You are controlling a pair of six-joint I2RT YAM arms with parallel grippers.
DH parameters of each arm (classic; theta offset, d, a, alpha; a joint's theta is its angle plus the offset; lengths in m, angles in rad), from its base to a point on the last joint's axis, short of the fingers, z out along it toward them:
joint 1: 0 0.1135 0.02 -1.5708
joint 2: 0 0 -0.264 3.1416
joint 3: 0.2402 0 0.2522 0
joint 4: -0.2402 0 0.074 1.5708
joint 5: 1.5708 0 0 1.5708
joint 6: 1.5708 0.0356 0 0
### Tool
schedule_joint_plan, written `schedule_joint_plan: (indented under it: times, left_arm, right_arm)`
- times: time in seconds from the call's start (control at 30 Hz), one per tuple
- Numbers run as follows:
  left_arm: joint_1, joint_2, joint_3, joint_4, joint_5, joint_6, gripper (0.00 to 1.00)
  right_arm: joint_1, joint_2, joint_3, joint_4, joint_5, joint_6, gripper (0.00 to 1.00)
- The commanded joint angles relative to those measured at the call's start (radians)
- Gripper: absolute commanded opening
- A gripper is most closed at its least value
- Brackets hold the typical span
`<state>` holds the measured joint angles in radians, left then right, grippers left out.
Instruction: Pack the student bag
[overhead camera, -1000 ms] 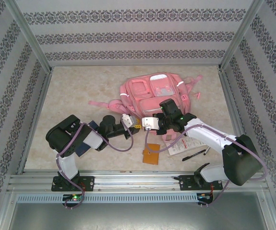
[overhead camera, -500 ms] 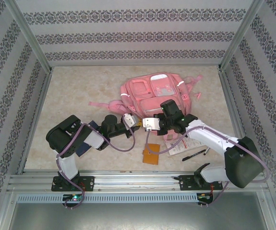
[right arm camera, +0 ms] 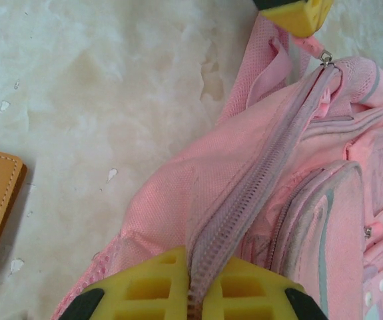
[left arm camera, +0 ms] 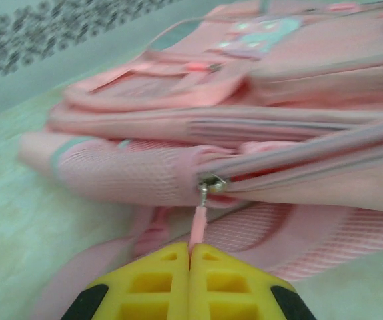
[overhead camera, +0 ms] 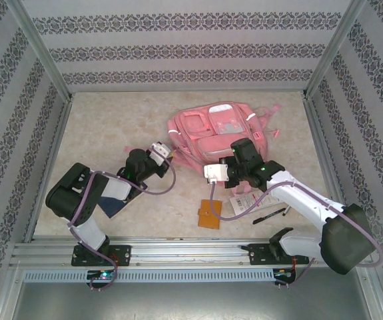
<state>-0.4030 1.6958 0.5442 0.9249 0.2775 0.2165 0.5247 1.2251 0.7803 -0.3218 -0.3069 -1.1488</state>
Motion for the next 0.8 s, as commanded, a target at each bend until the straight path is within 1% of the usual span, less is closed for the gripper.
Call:
schedule_joint_plan:
  times: [0.0,0.07,0.13,0.27,0.3,0.33,0.37,0.4,0.43,0.47,0.5,0.57,0.6,0.67,0.73,0.77]
  left_arm:
    - [0.026,0.019,0.096,-0.115,-0.155,-0.091,0.0]
    - [0.026,0.038,0.152,-0.187,-0.23,-0.12,0.0]
    - [0.027,0.056,0.204,-0.261,-0.241,-0.123,0.0]
    - [0.026,0.069,0.235,-0.305,-0.238,-0.121,0.0]
    - [0.026,0.068,0.235,-0.306,-0.244,-0.124,0.0]
    - [0.026,0.05,0.222,-0.302,-0.262,-0.135,0.03]
    - [0.026,-0.032,0.181,-0.287,-0.228,-0.153,0.31]
    - [0.027,-0.069,0.179,-0.306,-0.197,-0.171,0.37]
    - [0.027,-0.101,0.189,-0.353,-0.167,-0.19,0.4]
    - [0.025,-0.133,0.22,-0.437,-0.145,-0.215,0.43]
    - [0.024,-0.157,0.271,-0.57,-0.126,-0.238,0.47]
    - [0.013,-0.177,0.373,-0.807,-0.09,-0.257,0.55]
    - [0.003,-0.179,0.417,-0.907,-0.078,-0.261,0.57]
    - [-0.026,-0.184,0.468,-1.026,-0.05,-0.256,0.58]
    - [-0.066,-0.174,0.529,-1.135,-0.055,-0.292,0.59]
    - [-0.089,-0.157,0.572,-1.201,-0.059,-0.324,0.59]
  right_arm:
    - [-0.017,-0.045,0.001,0.002,-0.004,-0.017,0.0]
    - [-0.017,-0.057,-0.003,0.002,-0.012,-0.013,0.0]
    - [-0.018,-0.064,-0.008,0.01,-0.025,0.0,0.0]
    - [-0.01,-0.064,-0.017,0.037,-0.034,0.024,0.0]
    - [-0.003,-0.064,-0.023,0.064,-0.039,0.048,0.09]
    - [0.001,-0.07,-0.035,0.152,-0.057,0.158,0.35]
    - [0.001,-0.075,-0.038,0.221,-0.061,0.291,0.59]
    - [0.001,-0.082,-0.034,0.261,-0.055,0.392,0.97]
    - [0.001,-0.092,-0.026,0.285,-0.036,0.489,0.98]
    - [0.001,-0.107,-0.01,0.301,0.009,0.626,0.98]
    - [0.001,-0.125,0.012,0.294,0.074,0.749,0.98]
    - [-0.008,-0.163,0.057,0.239,0.213,0.929,0.98]
    - [-0.028,-0.189,0.066,0.213,0.252,1.018,0.98]
    - [-0.093,-0.234,0.038,0.217,0.263,1.177,0.98]
    - [-0.169,-0.268,0.015,0.168,0.315,1.401,0.98]
    - [-0.215,-0.277,0.006,0.125,0.315,1.505,0.98]
